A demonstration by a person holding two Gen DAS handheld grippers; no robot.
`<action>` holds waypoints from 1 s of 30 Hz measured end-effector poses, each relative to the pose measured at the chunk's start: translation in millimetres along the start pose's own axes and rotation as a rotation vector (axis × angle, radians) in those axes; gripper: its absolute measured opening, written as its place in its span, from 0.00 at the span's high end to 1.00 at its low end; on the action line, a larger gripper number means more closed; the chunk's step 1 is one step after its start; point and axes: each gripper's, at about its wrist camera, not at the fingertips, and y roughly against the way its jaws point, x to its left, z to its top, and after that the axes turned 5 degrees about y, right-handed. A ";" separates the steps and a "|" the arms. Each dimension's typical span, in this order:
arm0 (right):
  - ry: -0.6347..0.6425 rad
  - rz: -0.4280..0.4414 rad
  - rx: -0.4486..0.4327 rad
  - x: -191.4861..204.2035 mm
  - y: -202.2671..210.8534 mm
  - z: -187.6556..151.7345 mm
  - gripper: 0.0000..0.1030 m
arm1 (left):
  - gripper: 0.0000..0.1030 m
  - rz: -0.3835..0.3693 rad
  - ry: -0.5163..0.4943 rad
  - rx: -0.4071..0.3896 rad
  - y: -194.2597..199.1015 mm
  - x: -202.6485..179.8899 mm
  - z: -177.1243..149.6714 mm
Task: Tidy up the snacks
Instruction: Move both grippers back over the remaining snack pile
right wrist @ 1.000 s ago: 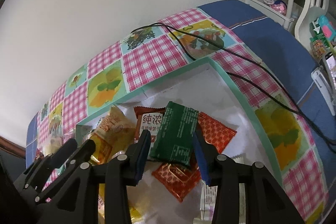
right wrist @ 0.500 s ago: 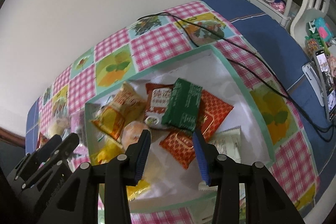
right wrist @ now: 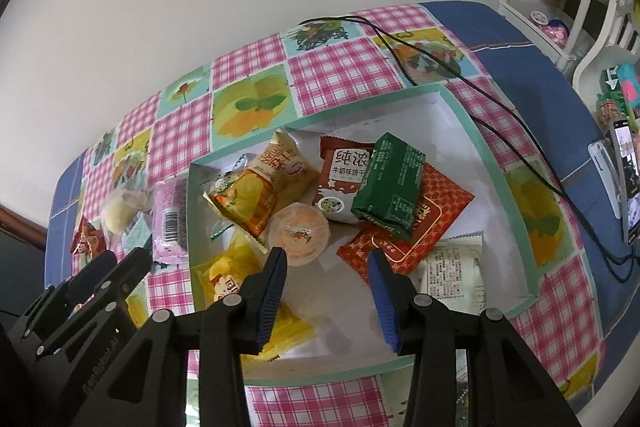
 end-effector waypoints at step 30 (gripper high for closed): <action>-0.005 -0.020 -0.004 7.7 -9.3 0.5 0.00 | 0.01 0.105 0.173 -0.020 -10.5 66.8 2.4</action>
